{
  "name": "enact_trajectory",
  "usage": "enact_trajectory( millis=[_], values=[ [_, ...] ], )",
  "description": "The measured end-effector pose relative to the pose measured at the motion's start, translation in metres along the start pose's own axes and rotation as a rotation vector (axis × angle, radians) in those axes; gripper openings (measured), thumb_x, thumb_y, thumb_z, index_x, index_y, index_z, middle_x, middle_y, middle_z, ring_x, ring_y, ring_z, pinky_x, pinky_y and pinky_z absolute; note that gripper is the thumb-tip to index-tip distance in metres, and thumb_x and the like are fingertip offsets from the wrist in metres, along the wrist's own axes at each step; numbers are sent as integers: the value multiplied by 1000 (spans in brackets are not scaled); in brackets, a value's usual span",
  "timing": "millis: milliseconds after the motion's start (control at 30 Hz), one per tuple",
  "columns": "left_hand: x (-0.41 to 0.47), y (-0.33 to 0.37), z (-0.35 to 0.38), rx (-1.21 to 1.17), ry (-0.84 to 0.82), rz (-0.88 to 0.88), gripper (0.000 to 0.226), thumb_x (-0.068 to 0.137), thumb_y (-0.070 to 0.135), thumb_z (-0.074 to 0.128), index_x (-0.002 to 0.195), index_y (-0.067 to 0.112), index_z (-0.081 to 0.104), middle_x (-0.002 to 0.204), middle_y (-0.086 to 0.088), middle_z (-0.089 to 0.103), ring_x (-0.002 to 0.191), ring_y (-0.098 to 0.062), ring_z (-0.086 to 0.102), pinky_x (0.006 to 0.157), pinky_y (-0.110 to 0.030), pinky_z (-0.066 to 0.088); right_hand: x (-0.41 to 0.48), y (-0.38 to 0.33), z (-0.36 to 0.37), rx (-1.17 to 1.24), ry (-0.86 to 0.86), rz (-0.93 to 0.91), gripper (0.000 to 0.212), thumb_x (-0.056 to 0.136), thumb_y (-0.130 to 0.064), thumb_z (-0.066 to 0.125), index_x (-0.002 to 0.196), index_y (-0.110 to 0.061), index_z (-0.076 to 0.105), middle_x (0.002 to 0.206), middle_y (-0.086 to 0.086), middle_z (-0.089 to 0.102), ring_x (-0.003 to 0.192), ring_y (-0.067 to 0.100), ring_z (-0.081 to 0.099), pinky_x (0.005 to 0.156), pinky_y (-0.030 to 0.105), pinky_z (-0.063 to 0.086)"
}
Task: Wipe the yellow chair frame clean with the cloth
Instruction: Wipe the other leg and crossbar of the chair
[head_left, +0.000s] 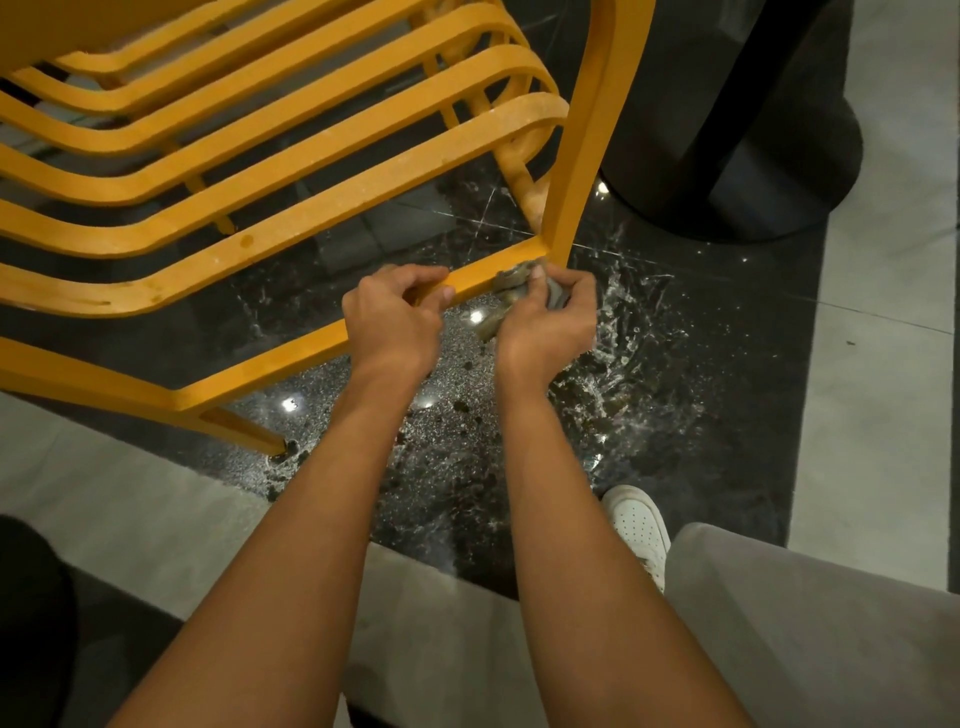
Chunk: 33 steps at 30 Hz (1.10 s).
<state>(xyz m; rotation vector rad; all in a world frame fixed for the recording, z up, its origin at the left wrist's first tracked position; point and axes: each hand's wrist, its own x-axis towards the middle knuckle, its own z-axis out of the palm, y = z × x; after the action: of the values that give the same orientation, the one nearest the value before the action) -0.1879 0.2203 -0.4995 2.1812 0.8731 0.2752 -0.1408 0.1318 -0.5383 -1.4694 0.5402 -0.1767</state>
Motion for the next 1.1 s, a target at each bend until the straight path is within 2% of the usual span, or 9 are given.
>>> enact_trajectory(
  millis=[100, 200, 333, 500, 600, 667, 800, 967, 1100],
  values=[
    [0, 1, -1, 12, -4, -3, 25, 99, 24, 76, 123, 23, 79, 115, 6, 73, 91, 0, 57, 65, 11, 32, 11, -2, 1, 17, 51, 17, 4, 98, 0, 67, 101, 1, 65, 89, -7, 66, 73, -19, 62, 69, 7, 52],
    [-2, 3, -3, 39, -7, -7, 24, 104, 23, 69, 125, 24, 78, 117, 10, 68, 83, 6, 49, 67, 13, 26, 1, 0, 4, 49, 35, 49, 6, 100, 3, 61, 106, 4, 62, 99, 5, 68, 69, -22, 61, 59, 4, 49],
    [-1, 1, -9, 27, -55, -35, 28, 106, 16, 63, 128, 27, 77, 129, 8, 71, 101, -3, 57, 66, 11, 31, -30, 9, 11, 57, -22, 81, 6, 100, 5, 61, 106, 4, 62, 100, 4, 66, 76, -12, 66, 63, 3, 50],
    [2, -5, -25, -51, -153, -38, 35, 107, 10, 59, 133, 27, 73, 131, 12, 72, 120, -2, 62, 102, -18, 48, -70, 23, 19, 91, -180, 127, 6, 98, 9, 60, 97, 3, 61, 98, 10, 67, 83, 13, 67, 74, 24, 59],
    [1, -21, -46, -48, -114, -16, 34, 107, 7, 57, 135, 21, 70, 131, 9, 72, 124, -5, 63, 106, -22, 49, -90, 26, 18, 67, -299, 121, 6, 98, 13, 58, 97, 7, 60, 88, 1, 62, 73, -5, 63, 68, 16, 55],
    [-3, -39, -64, 29, -39, -24, 32, 107, 9, 57, 134, 20, 71, 132, 6, 72, 125, -9, 63, 103, -22, 47, -97, 30, 17, -33, -323, 86, 1, 97, 8, 62, 97, 7, 62, 87, -5, 62, 75, -14, 62, 66, 6, 48],
    [-6, -69, -89, 83, 6, -86, 31, 107, 13, 59, 132, 23, 74, 129, 2, 74, 120, -16, 66, 98, -22, 47, -83, 18, 14, -9, -165, 77, 7, 101, -1, 62, 106, 4, 61, 106, 10, 67, 80, -3, 64, 67, 7, 51],
    [-12, -75, -96, 64, -26, -94, 36, 105, 5, 58, 131, 25, 74, 128, 5, 74, 105, -6, 63, 69, 0, 38, -83, 14, 19, 51, -139, 48, 13, 102, 8, 56, 113, 15, 58, 109, 18, 62, 67, -23, 60, 55, 0, 45],
    [-12, -78, -100, 77, -54, -97, 45, 102, -2, 58, 133, 26, 73, 130, 8, 73, 108, -6, 63, 60, 6, 37, -116, 37, 36, -22, -198, 108, 8, 99, 5, 61, 107, 6, 61, 112, 18, 67, 79, -8, 63, 65, 2, 48]
  ],
)
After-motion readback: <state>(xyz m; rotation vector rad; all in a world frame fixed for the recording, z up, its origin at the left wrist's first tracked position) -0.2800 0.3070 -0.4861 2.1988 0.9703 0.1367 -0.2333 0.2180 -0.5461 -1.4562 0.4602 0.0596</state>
